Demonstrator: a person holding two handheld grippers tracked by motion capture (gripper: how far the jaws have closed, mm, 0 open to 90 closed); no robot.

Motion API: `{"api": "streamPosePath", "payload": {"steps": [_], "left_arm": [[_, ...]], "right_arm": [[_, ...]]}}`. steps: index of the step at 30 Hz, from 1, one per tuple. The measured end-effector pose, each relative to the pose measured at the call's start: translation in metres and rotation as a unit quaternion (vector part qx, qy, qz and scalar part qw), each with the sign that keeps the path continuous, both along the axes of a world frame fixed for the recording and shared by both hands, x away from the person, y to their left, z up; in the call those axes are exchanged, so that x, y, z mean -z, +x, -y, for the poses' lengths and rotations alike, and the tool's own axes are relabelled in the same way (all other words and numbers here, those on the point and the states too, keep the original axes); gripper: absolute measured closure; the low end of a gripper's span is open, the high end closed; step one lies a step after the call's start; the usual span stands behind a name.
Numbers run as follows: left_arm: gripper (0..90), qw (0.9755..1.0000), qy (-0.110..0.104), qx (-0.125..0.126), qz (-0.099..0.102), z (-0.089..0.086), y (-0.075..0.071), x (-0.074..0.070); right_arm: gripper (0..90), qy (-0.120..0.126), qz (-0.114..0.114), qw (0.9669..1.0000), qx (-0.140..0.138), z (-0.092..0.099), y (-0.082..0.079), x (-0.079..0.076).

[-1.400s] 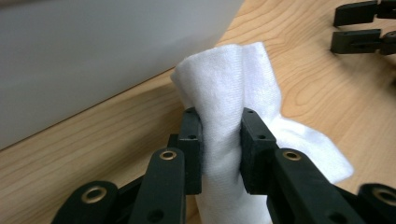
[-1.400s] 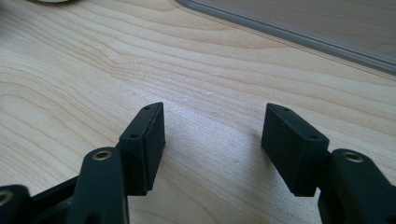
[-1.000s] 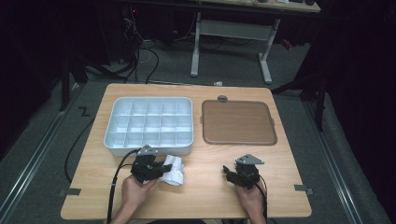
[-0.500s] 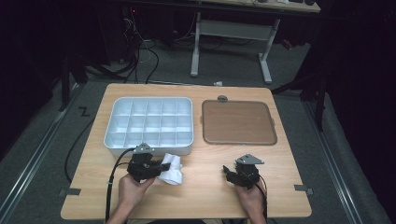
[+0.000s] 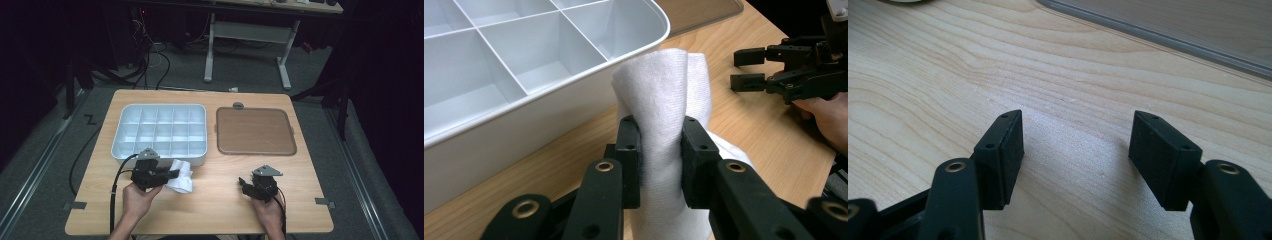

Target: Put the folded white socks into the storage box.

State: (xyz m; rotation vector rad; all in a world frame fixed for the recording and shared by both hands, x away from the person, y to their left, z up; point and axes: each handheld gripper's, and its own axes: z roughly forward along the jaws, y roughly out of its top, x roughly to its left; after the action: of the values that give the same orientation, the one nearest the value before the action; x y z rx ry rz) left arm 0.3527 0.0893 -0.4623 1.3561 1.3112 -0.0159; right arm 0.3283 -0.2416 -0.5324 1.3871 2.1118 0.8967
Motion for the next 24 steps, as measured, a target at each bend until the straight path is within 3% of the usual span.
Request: {"api": "streamPosePath", "payload": {"steps": [7,18,24], "left_arm": [[74.1,1.0000,0.002,-0.001,0.003,-0.004,0.000,-0.004],[74.1,0.9997,-0.018,-0.014,0.004,-0.011,0.004,-0.016],[74.1,0.9997,-0.015,-0.018,0.013,-0.015,0.007,-0.024]], "right_arm": [[39.1,0.001,-0.001,1.0000,0.001,0.000,0.000,0.000],[39.0,0.001,-0.001,1.0000,0.000,0.000,0.000,0.000],[38.9,0.001,-0.001,1.0000,0.000,0.000,0.000,0.000]]}}
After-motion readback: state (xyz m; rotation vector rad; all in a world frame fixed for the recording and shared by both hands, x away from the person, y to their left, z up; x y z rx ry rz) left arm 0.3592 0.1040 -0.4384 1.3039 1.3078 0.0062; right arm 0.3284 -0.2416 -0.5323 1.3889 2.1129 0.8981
